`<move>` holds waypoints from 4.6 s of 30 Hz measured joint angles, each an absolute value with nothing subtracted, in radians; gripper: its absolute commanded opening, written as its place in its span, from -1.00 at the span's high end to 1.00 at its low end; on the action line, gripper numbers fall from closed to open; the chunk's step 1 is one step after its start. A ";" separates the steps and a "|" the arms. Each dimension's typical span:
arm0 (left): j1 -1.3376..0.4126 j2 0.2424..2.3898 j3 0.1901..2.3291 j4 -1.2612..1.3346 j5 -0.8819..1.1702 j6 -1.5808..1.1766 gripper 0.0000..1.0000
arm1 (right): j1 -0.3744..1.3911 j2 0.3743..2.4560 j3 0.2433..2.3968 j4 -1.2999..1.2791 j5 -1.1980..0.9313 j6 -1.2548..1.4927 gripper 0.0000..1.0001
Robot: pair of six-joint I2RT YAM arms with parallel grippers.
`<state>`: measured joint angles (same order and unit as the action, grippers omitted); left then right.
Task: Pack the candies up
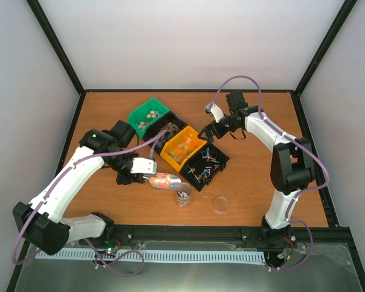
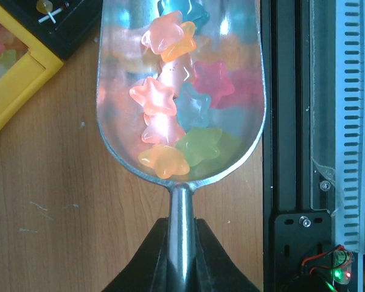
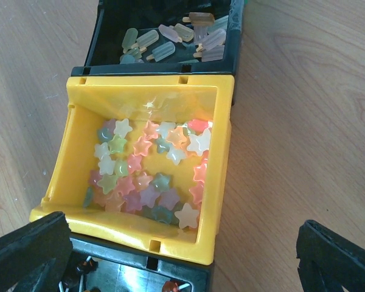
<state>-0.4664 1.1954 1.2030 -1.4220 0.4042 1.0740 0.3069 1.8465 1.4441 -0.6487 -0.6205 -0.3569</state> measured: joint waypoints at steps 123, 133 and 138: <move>-0.673 2.095 1.922 -1.601 -0.266 0.310 0.98 | 0.346 2.019 1.401 -0.509 -0.720 -0.148 0.17; -0.672 2.137 1.930 -1.604 -0.281 0.308 0.98 | 0.361 2.008 1.371 -0.467 -0.723 -0.133 0.32; -0.651 2.155 1.948 -1.579 -0.221 0.299 0.98 | 0.361 2.000 1.359 -0.448 -0.716 -0.129 0.44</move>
